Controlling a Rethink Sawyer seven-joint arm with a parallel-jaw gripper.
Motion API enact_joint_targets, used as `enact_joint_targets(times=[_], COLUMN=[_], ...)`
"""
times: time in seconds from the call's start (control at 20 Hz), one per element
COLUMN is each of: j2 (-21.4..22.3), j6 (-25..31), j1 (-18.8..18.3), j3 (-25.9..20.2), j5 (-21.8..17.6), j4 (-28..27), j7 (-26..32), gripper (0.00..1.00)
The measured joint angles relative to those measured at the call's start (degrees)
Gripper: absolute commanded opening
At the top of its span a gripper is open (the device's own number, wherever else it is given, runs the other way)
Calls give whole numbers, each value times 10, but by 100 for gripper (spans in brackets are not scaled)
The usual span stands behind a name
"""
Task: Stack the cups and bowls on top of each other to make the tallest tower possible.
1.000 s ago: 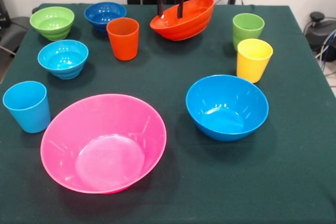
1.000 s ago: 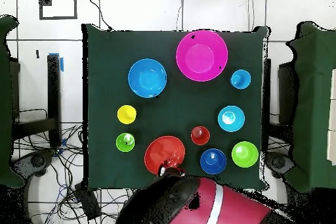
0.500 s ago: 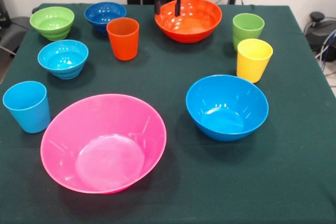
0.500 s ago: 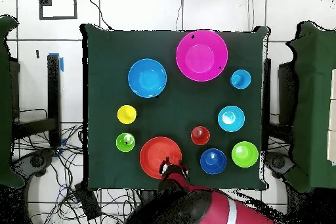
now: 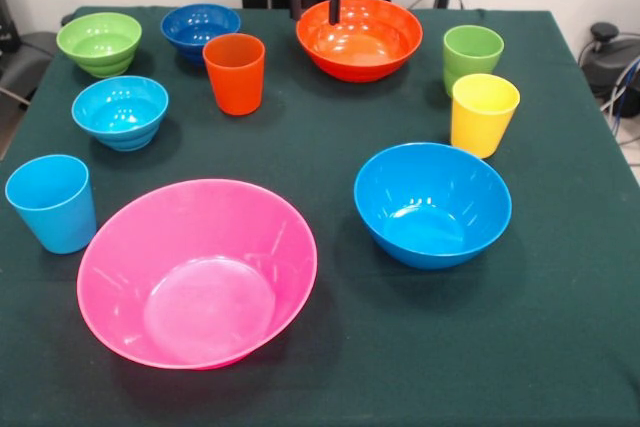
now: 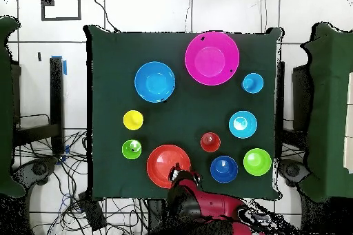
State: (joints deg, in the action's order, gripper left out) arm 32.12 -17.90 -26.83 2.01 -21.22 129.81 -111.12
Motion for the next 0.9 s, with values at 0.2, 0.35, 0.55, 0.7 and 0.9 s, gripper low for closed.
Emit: enact_joint_targets(times=[0.2, 0.35, 0.55, 0.7, 0.9], j2=[0, 1, -4, -11, -25], j6=[1, 1, 1, 1, 1], j1=[0, 0, 0, 0, -4], j3=[-1, -2, -1, -1, -2], j5=[0, -1, -1, -3, -17], j4=[0, 0, 0, 0, 0], j7=[0, 0, 0, 0, 0], gripper=[100, 100, 100, 100, 100])
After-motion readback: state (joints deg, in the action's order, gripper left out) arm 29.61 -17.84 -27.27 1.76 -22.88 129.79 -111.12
